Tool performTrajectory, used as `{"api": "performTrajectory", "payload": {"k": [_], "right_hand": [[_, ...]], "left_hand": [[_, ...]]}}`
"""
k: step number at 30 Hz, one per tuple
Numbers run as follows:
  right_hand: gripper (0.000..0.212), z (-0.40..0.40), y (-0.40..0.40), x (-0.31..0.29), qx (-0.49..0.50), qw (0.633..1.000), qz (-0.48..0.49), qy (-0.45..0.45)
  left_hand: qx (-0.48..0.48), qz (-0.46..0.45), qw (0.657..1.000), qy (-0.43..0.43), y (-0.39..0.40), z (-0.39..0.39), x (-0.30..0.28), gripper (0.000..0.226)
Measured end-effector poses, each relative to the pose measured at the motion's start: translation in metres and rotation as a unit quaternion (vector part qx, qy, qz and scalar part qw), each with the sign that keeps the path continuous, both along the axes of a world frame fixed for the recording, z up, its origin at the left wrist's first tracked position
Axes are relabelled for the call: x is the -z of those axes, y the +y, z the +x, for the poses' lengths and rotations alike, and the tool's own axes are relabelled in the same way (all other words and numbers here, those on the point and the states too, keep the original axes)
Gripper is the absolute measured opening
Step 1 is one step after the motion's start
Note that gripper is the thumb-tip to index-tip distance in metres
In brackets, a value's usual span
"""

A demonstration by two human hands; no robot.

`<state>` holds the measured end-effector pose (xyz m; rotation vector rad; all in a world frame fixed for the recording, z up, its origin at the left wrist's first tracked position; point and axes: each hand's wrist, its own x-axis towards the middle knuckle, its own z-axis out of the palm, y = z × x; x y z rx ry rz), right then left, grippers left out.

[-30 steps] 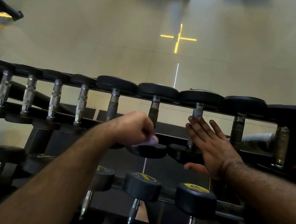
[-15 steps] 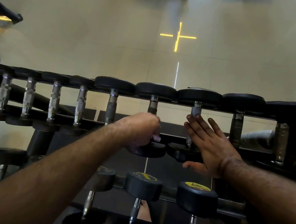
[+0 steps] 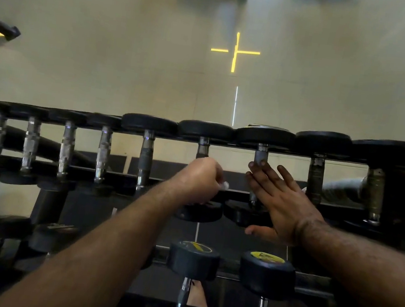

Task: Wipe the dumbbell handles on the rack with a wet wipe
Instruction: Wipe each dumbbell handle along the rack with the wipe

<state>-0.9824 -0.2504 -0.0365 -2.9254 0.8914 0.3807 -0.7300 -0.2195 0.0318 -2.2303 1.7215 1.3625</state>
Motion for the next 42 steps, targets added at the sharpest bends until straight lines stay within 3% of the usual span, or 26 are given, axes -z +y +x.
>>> {"api": "performTrajectory", "payload": {"k": [3,5,8,12,14,17,19,23,26,30,33,38,40,42], "right_hand": [[0.123,0.001,0.000,-0.001,-0.002,1.000,-0.008,-0.002],[0.123,0.002,0.000,-0.001,-0.003,1.000,-0.007,0.001],[0.123,0.002,-0.002,-0.002,-0.003,1.000,-0.005,0.006],[0.122,0.001,-0.001,-0.003,-0.005,1.000,-0.011,0.013],[0.122,0.001,0.000,-0.004,-0.003,1.000,-0.005,0.019],[0.121,0.003,-0.001,-0.005,0.004,1.000,0.002,0.021],[0.122,0.004,0.000,-0.011,0.018,0.998,0.023,0.050],[0.129,0.013,0.005,-0.029,0.061,0.991,0.089,0.079],[0.122,0.038,0.015,-0.056,0.127,0.980,0.139,0.057],[0.083,0.109,0.055,-0.087,0.105,0.990,0.088,-0.040],[0.054,0.184,0.079,-0.088,0.088,0.984,0.152,0.025],[0.057,0.237,0.096,-0.062,0.123,0.974,0.085,0.167],[0.042,0.239,0.097,-0.055,0.131,0.976,0.051,0.166],[0.032,0.238,0.097,-0.046,0.138,0.980,0.040,0.135]], "left_hand": [[0.104,0.014,0.990,-0.092,0.010,-0.019,0.012,0.016],[0.140,0.045,0.986,-0.078,0.015,-0.010,0.006,0.018],[0.096,0.087,0.991,0.031,0.008,0.030,-0.021,0.005],[-0.011,-0.011,1.000,0.006,0.011,0.041,-0.022,0.006],[-0.010,-0.021,1.000,0.005,0.022,0.020,-0.012,0.012],[0.019,0.014,0.999,0.041,0.032,0.008,-0.011,0.012],[-0.014,0.022,0.995,0.096,0.037,0.023,-0.025,0.006],[-0.122,-0.044,0.982,0.136,0.063,0.062,-0.052,0.025],[-0.264,-0.096,0.943,0.176,0.080,0.087,-0.057,0.025],[-0.403,-0.094,0.872,0.262,0.092,0.101,-0.055,0.025],[-0.467,-0.095,0.821,0.314,0.098,0.106,-0.041,0.043],[-0.547,-0.092,0.716,0.424,0.105,0.109,-0.025,0.034],[-0.565,-0.084,0.685,0.453,0.109,0.113,-0.021,0.028],[-0.567,-0.079,0.684,0.453,0.111,0.117,-0.016,0.027]]}}
